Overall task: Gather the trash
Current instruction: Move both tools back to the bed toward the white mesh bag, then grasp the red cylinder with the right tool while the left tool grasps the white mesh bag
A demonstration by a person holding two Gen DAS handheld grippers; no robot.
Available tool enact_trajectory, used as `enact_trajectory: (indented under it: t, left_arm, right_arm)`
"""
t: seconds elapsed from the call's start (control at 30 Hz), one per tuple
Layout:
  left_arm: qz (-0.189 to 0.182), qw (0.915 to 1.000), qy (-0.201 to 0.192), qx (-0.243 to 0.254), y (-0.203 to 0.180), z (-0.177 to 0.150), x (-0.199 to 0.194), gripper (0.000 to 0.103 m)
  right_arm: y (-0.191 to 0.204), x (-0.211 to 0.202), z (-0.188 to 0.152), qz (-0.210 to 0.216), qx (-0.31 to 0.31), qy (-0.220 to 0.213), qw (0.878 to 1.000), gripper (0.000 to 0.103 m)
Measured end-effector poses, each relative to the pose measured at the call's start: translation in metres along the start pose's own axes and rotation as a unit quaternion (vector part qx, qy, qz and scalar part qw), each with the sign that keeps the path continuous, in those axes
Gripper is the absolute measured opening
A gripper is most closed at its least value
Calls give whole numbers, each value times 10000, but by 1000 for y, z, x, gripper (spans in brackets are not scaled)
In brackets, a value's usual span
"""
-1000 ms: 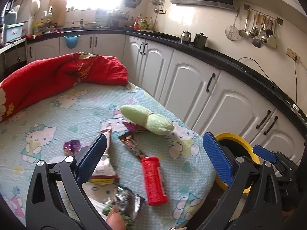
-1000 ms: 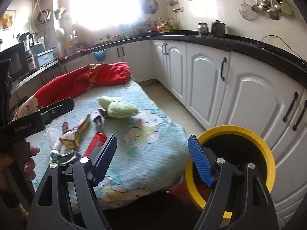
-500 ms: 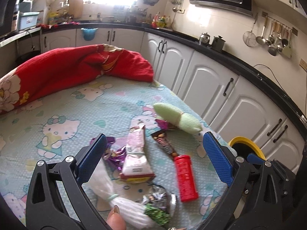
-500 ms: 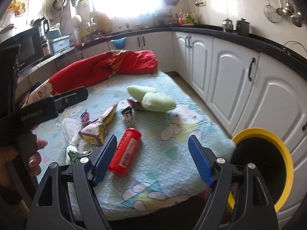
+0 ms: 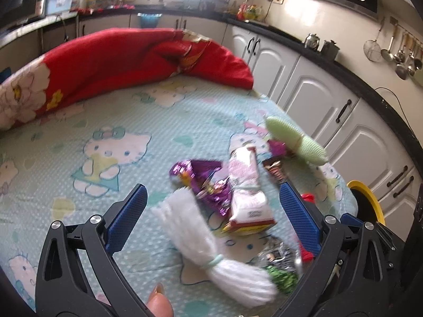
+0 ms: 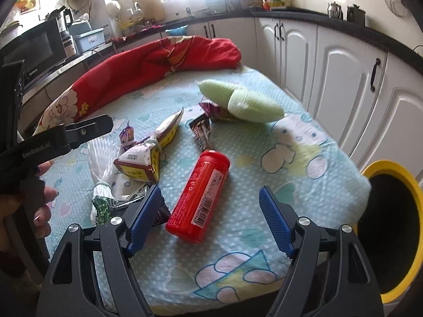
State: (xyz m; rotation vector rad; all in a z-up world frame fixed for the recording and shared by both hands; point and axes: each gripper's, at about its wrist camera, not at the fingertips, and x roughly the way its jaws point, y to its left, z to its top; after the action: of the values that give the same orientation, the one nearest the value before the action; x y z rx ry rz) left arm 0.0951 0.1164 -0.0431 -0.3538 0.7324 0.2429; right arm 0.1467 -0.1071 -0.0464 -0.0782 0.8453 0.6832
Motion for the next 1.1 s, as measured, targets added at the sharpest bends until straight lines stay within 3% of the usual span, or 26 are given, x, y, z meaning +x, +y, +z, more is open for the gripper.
enact_trajectory:
  t: [0.33, 0.47, 0.67, 0.83, 1.1]
  left_arm:
    - [-55, 9978, 545, -368, 25, -15, 20, 92]
    - [6, 9972, 661, -352, 27, -20, 26, 86]
    - [-56, 9975, 668, -241, 24, -21, 26, 78]
    - [-137, 9973, 683, -233, 25, -22, 24, 69]
    - [-483, 9937, 817, -597, 37, -26, 23, 58]
  right_arm:
    - [-6, 23, -8, 109, 228, 244, 9994, 72]
    - [-7, 26, -11, 67, 182, 244, 9995, 69]
    - [-10, 27, -13, -26, 126, 231, 9996, 59]
    - [-20, 24, -12, -84, 223, 238, 9994, 37]
    - [-24, 23, -11, -15, 251, 231, 9994, 36]
